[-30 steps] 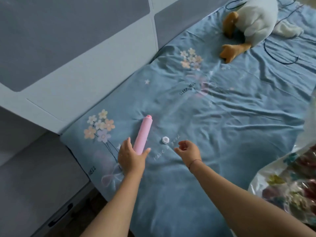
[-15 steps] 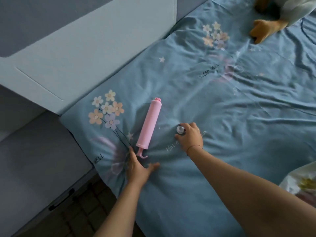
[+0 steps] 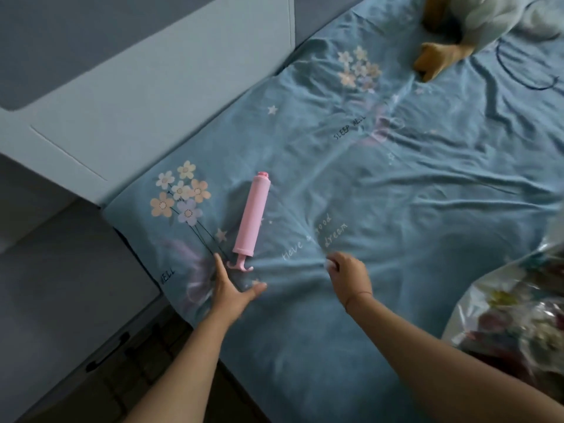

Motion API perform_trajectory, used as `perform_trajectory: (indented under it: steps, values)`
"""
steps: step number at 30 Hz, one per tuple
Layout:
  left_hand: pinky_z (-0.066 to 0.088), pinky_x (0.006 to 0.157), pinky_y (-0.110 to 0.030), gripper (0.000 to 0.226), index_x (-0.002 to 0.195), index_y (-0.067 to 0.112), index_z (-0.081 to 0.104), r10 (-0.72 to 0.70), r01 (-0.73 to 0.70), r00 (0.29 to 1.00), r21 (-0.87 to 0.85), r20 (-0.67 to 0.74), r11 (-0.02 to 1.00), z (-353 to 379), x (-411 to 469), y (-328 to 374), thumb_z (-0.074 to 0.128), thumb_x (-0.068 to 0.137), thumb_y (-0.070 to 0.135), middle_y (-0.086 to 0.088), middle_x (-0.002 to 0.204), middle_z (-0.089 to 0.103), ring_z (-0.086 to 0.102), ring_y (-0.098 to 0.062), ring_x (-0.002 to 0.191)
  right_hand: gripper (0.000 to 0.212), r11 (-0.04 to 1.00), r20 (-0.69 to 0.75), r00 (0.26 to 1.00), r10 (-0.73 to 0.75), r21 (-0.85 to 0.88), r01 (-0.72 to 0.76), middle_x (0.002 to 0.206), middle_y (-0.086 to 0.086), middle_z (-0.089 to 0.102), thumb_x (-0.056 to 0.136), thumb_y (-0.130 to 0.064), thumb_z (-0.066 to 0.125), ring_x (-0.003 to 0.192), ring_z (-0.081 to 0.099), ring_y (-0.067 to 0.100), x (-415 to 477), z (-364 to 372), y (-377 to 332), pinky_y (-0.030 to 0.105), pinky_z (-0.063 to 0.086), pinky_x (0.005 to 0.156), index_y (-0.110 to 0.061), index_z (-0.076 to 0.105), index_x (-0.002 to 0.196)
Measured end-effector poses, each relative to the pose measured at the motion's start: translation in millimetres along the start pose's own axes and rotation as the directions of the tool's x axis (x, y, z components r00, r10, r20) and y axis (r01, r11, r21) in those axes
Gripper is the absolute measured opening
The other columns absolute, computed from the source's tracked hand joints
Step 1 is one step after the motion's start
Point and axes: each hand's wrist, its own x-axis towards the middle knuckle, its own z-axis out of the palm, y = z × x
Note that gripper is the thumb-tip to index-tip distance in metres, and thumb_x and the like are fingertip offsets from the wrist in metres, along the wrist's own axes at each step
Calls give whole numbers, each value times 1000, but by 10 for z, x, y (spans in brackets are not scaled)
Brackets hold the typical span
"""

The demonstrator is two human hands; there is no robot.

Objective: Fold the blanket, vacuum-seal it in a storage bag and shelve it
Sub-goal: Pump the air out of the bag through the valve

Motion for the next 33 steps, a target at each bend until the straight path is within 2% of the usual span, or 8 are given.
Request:
perform_trajectory:
  steps: [6, 10, 14, 16, 19, 22, 26, 33]
  values:
    - [32, 112, -49, 121, 153, 11, 12, 275, -238, 946, 212, -170, 948, 283, -623, 612, 87, 63, 44, -22, 151, 33, 35, -38, 138, 10, 809, -94, 967, 236, 570, -142, 71, 3, 65, 88, -10, 68, 53, 64, 10, -1063, -862, 286, 24, 52, 53, -17, 67, 81]
    - [25, 114, -33, 90, 145, 4, 36, 455, -466, 885, 157, 102, 871, 1036, -1308, 1351, 82, 73, 32, -16, 148, 40, 36, -30, 138, 7, 616, -175, 891, 418, 776, -137, 64, 11, 65, 87, -1, 67, 47, 59, 10, -1866, -1487, 772, 20, 49, 46, -7, 68, 84]
    - [29, 98, -10, 56, 128, 7, 55, 545, -613, 713, 13, 441, 790, 1968, -2239, 1949, 77, 80, 25, -7, 126, 53, 50, -17, 118, 4, 500, -252, 724, 642, 853, -147, 77, 13, 72, 86, -5, 69, 60, 63, 11, -2776, -2032, 1524, 23, 53, 56, -7, 71, 88]
    - [41, 94, -17, 48, 124, 10, 59, 513, -618, 614, -38, 600, 785, 2411, -2730, 2114, 76, 82, 25, 0, 116, 56, 53, -11, 104, 5, 397, -232, 616, 753, 907, -143, 82, 15, 72, 88, -7, 68, 65, 65, 17, -3198, -2192, 1950, 30, 53, 61, -8, 71, 90]
    - [47, 99, -32, 47, 124, 15, 60, 397, -615, 495, -11, 772, 788, 3020, -3342, 2114, 73, 83, 34, 1, 119, 60, 57, -13, 110, 7, 281, -209, 481, 852, 956, -84, 79, 15, 66, 91, -3, 62, 52, 64, 6, -3675, -2306, 2599, 19, 54, 51, -3, 66, 96]
    - [48, 99, -33, 44, 123, 15, 61, 285, -597, 445, 44, 849, 801, 3519, -3833, 2004, 71, 86, 36, -3, 116, 66, 61, -17, 110, 7, 163, -166, 387, 907, 986, 41, 78, 14, 62, 93, 0, 58, 46, 61, 4, -3959, -2394, 3151, 16, 54, 50, -5, 63, 93]
    - [46, 101, -31, 48, 131, 13, 56, 265, -570, 486, 72, 833, 819, 3871, -4034, 1968, 67, 89, 34, -3, 122, 62, 58, -17, 115, 14, 67, -135, 444, 886, 984, 166, 72, 9, 60, 92, 4, 57, 48, 62, 8, -3829, -2504, 3406, 18, 55, 52, -8, 63, 87]
    - [46, 104, -44, 29, 121, 11, 65, 247, -517, 616, 147, 748, 843, 4557, -4065, 2068, 56, 96, 23, -9, 121, 66, 61, -23, 114, 17, 166, -173, 645, 744, 983, 72, 73, 7, 61, 86, 4, 66, 70, 59, 18, -3497, -2561, 3735, 27, 58, 68, -12, 71, 87]
